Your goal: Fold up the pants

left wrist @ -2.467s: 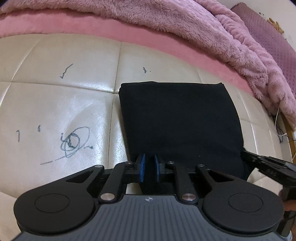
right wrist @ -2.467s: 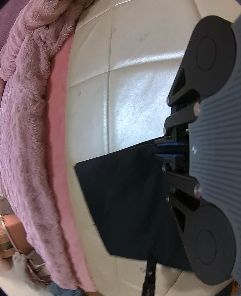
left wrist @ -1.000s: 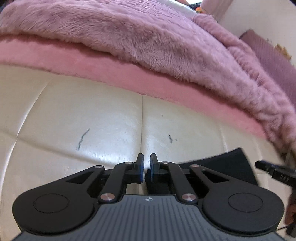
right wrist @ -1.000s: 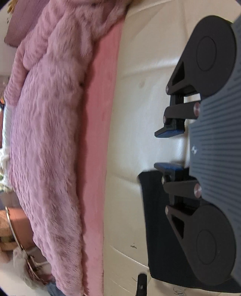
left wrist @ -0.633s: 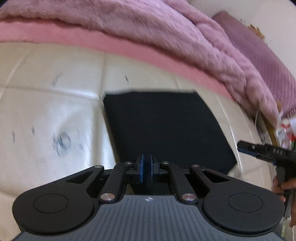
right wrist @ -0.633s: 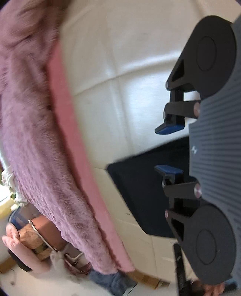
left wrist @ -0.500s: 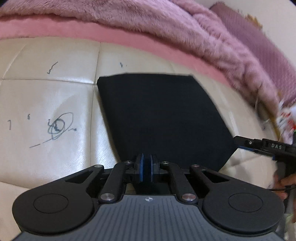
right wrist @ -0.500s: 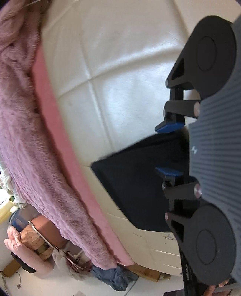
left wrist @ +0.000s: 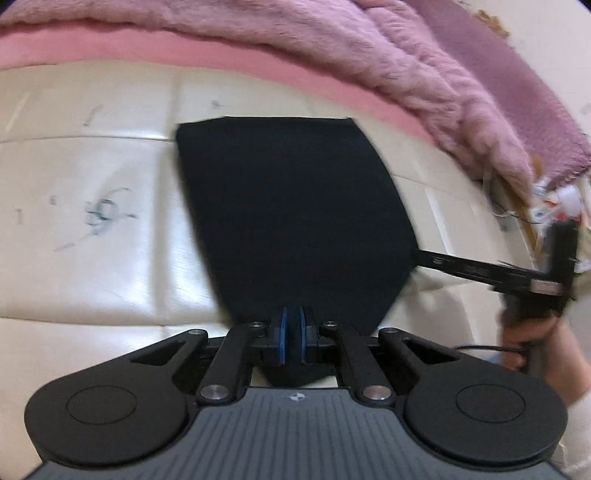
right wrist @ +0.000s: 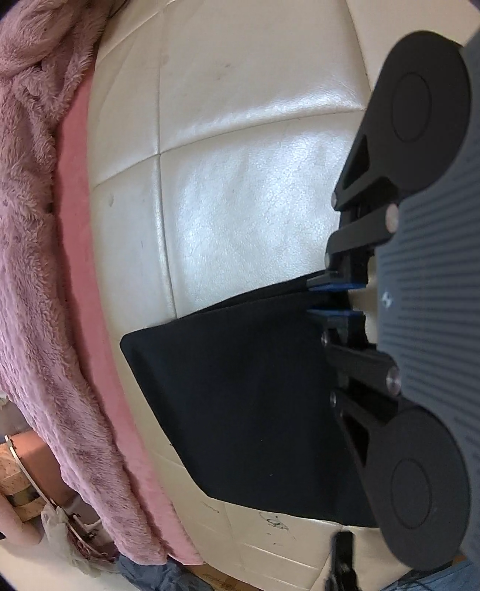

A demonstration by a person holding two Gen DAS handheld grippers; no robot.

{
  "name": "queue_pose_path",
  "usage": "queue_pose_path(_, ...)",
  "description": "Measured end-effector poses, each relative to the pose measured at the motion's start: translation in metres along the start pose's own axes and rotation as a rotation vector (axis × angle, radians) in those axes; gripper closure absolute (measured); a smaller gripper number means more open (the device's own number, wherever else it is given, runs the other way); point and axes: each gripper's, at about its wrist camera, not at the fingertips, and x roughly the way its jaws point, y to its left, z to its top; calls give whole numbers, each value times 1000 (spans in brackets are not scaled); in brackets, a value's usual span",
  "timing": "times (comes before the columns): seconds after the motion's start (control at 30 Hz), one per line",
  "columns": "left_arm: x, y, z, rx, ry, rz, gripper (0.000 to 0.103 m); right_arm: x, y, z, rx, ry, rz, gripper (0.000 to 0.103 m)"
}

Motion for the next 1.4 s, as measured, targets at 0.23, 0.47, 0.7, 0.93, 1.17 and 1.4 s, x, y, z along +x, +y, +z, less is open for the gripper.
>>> queue_pose_path(0.23, 30, -9, -26, 84, 142, 125, 97, -2, -1, -4, 9, -15, -5, 99)
queue_pose_path(0.47, 26, -2, -36, 60, 167, 128, 95, -2, -3, -7, 7, -23, -2, 99)
queue_pose_path(0.7, 2, 7, -31, 63, 155, 94, 91, -13, -1, -4, -48, 17, -51, 67)
queue_pose_path(0.93, -16, 44, -4, -117, -36, 20, 54, -35, -22, 13, 9, -25, 97, 45)
queue_pose_path(1.17, -1, 45, 15, -194, -164, 40, 30, -18, -29, 44, 70, -31, 202, 36)
queue_pose_path(1.4, 27, 63, 26, -283, -197, 24, 29, 16, -30, 70, 52, 7, 241, 34)
